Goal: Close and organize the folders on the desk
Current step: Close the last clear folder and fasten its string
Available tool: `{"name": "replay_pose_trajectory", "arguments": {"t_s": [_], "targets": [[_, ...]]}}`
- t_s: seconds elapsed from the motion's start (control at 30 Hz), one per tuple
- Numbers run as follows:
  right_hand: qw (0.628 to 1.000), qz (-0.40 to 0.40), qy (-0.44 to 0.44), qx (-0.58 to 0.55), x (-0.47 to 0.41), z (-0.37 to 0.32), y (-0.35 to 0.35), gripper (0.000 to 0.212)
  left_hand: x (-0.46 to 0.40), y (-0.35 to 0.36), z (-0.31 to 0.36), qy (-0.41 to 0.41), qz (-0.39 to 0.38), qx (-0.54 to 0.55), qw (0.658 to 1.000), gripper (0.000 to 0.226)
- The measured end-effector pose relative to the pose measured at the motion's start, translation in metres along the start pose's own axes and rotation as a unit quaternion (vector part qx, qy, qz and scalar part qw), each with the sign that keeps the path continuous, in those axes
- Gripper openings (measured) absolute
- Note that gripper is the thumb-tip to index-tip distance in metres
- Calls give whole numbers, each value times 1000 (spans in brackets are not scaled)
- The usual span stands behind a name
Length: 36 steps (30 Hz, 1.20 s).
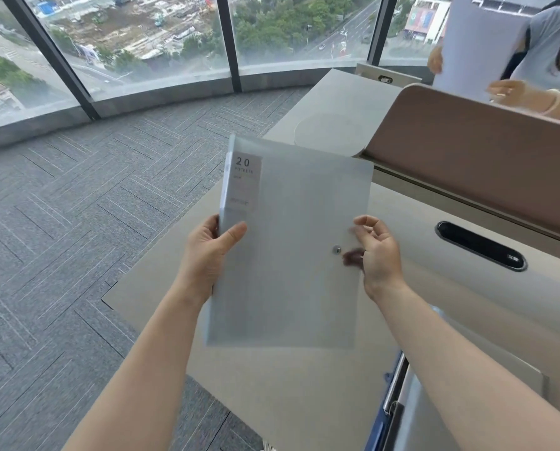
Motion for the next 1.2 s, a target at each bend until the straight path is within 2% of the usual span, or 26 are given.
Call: {"name": "replay_pose_trajectory", "arguments": {"t_s": [0.17, 0.3, 0.4, 0.5, 0.63, 0.73, 0.9, 1.0, 1.13, 1.2], "targets": [[994, -15, -3, 109, -7, 22, -10, 19, -1, 1, -35, -78, -8, 21, 997, 14], [974, -25, 39, 221, -8, 47, -27, 23, 2, -4, -74, -134, 14, 13, 991, 12], [947, -67, 86, 301, -8, 70, -39, 6, 5, -12, -104, -167, 33, -11, 985, 11], [921, -116, 125, 350, -4, 89, -48, 24, 10, -21, -132, -196, 49, -38, 979, 9], [897, -154, 152, 385, 2, 106, -53, 27, 14, -35, -159, -220, 80, -71, 970, 20], [874, -189, 171, 413, 2, 119, -55, 23, 17, -41, -169, -215, 90, -83, 969, 17], [848, -216, 173, 453, 0, 131, -54, 12, 18, -50, -180, -205, 123, -116, 964, 27], [828, -221, 128, 499, -2, 131, -53, 23, 17, -50, -182, -168, 138, -172, 961, 18], [792, -223, 69, 564, -3, 129, -53, 43, 20, -45, -177, -117, 141, -261, 948, 35], [773, -220, 49, 593, -4, 130, -51, 40, 21, -43, -178, -99, 146, -299, 938, 48]]}}
Point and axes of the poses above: each hand's wrist, its own x-axis away from the middle knuckle, its own y-axis out of the palm, z = x × y, the point moved 3 cm from there along -x, towards the middle knuckle, and after that the axes turned 11 degrees about z, right-handed, at the moved point
